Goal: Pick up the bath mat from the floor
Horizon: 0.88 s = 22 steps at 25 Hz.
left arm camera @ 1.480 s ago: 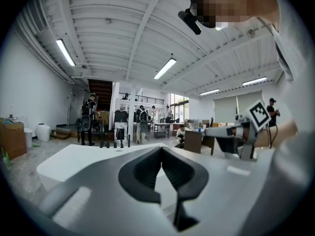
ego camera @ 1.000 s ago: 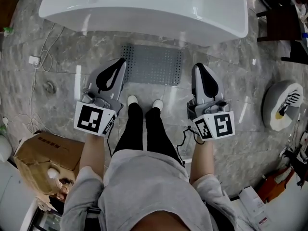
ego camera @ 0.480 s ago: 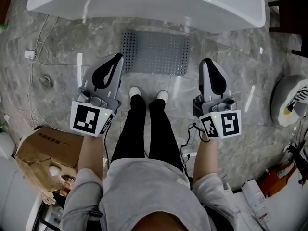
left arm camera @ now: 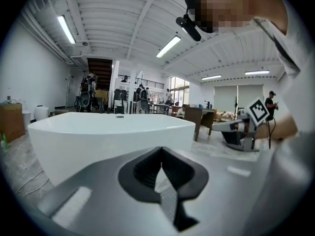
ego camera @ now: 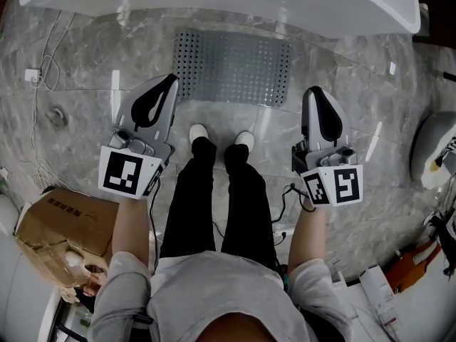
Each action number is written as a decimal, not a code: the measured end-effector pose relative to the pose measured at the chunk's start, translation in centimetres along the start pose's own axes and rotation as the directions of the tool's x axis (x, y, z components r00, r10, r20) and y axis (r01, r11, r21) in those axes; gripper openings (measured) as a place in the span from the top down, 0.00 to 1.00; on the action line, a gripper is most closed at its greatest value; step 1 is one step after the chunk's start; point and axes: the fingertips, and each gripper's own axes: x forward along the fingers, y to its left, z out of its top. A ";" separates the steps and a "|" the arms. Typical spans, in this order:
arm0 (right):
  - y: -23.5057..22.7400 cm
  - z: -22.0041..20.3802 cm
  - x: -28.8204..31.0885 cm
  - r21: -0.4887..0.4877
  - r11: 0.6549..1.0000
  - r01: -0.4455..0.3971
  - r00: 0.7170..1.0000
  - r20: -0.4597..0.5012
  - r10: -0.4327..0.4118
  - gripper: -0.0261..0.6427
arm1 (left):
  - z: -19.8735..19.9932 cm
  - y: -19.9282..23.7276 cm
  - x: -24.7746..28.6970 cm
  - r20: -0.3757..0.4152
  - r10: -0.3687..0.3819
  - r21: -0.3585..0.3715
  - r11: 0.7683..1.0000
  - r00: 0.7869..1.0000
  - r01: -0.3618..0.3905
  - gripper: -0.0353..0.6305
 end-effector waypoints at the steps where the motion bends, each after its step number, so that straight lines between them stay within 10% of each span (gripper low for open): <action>1: -0.2 -1.2 0.1 0.003 1.000 0.002 1.000 -0.001 -0.002 0.91 | -1.2 0.1 0.2 0.000 -0.001 0.000 1.000 1.000 0.001 0.94; 22: -7.0 -24.1 7.5 -0.067 0.998 0.019 1.000 0.026 -0.017 0.89 | -24.3 3.5 9.3 0.018 0.026 0.082 0.996 1.000 -0.027 0.94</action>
